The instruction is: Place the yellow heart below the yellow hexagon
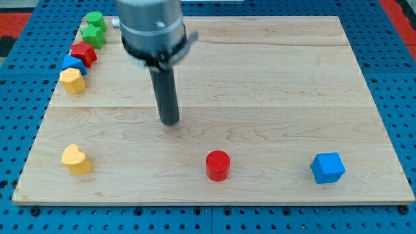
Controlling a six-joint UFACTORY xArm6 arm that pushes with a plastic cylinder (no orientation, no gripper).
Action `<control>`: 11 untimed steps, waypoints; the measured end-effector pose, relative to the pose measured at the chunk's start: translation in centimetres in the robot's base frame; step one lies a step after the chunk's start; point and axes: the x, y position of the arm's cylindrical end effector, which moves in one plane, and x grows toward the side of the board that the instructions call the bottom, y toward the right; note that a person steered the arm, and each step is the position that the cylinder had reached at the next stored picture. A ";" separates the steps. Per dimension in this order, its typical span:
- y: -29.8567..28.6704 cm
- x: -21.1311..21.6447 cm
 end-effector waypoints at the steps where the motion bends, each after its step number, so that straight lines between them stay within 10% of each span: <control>1: -0.5 6.7; 4: -13.2 6.8; 11: -18.2 1.4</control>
